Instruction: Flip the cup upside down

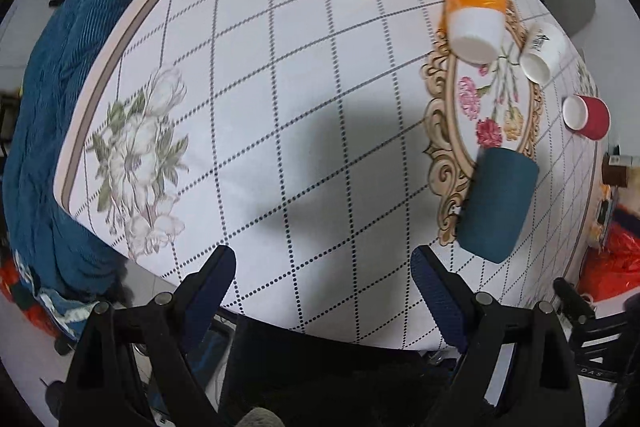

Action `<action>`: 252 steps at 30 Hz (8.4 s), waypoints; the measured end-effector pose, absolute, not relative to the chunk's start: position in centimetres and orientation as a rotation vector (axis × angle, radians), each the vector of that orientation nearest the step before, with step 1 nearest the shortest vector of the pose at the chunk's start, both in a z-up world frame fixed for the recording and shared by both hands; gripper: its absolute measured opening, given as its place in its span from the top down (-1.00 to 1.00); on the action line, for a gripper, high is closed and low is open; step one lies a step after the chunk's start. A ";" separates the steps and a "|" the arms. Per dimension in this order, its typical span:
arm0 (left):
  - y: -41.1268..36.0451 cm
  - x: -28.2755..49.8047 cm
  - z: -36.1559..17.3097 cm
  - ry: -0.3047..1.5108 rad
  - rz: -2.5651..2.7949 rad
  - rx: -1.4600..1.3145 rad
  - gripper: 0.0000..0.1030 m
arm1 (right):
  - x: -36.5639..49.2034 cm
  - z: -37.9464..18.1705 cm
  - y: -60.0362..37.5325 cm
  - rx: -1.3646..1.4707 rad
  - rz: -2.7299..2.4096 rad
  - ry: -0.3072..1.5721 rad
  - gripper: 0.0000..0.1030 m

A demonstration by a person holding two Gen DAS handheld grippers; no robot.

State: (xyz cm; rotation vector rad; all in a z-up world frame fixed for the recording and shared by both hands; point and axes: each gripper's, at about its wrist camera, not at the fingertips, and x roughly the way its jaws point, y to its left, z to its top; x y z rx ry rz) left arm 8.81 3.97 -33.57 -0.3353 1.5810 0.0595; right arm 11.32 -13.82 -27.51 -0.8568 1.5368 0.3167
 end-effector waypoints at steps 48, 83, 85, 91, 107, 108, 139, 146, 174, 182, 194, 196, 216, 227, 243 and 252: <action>5.8 6.8 -43.6 1.710 0.210 -0.419 -0.95 | 4.3 -43.0 -15.0 -2.768 1.433 0.046 -0.40; 7.5 13.2 -39.4 1.699 0.121 -0.270 -0.95 | 27.3 -40.1 -6.9 -1.232 0.583 1.898 -0.40; 7.0 13.5 -39.2 1.699 0.112 -0.258 -0.95 | 28.8 -40.1 -8.3 -1.072 0.527 1.978 -0.40; 4.8 14.0 -38.8 1.703 0.089 -0.229 -0.95 | 31.4 -39.6 -14.8 -0.693 0.414 2.095 -0.40; -0.6 13.2 -39.9 1.706 0.058 -0.178 -0.95 | 31.0 -40.3 -24.0 -0.301 0.333 2.173 -0.40; -0.2 13.2 -39.8 1.707 0.057 -0.176 -0.95 | 30.3 -40.5 -22.3 -0.300 0.329 2.177 -0.40; -3.8 13.4 -37.9 1.698 0.034 -0.139 -0.95 | 31.3 -34.5 -24.7 -0.180 0.248 1.818 -0.38; -3.1 14.9 -37.4 1.678 0.037 -0.150 -0.95 | 30.9 -30.4 -27.8 -0.022 0.163 1.473 -0.38; -4.0 14.6 -30.8 1.517 -0.012 -0.089 -0.95 | 26.3 -26.2 -25.9 -0.065 0.152 1.180 -0.77; -4.1 12.7 -26.8 1.413 -0.060 -0.044 -0.95 | 22.1 -19.4 -29.1 -0.036 -0.050 1.138 -0.87; -5.3 9.5 -20.4 1.244 -0.137 0.025 -0.97 | 16.3 -13.3 -30.1 0.017 -0.218 1.067 -0.89; -5.1 8.6 -19.3 1.217 -0.153 0.036 -0.97 | 15.1 -12.2 -29.8 0.040 -0.235 1.051 -0.89; -1.3 -3.2 -7.4 0.988 -0.239 0.051 -0.97 | -0.9 2.2 -22.0 0.014 -0.311 0.830 -0.89; -0.7 -8.0 -4.1 0.941 -0.215 0.031 -0.97 | -5.3 6.4 -22.5 0.022 -0.300 0.784 -0.89; -1.2 -10.3 -3.1 0.914 -0.158 0.002 -0.97 | -6.5 7.6 -24.1 0.018 -0.236 0.797 -0.94; -1.7 -10.4 -3.3 0.910 -0.134 0.003 -0.99 | -5.6 7.4 -24.4 -0.004 -0.233 0.794 -0.95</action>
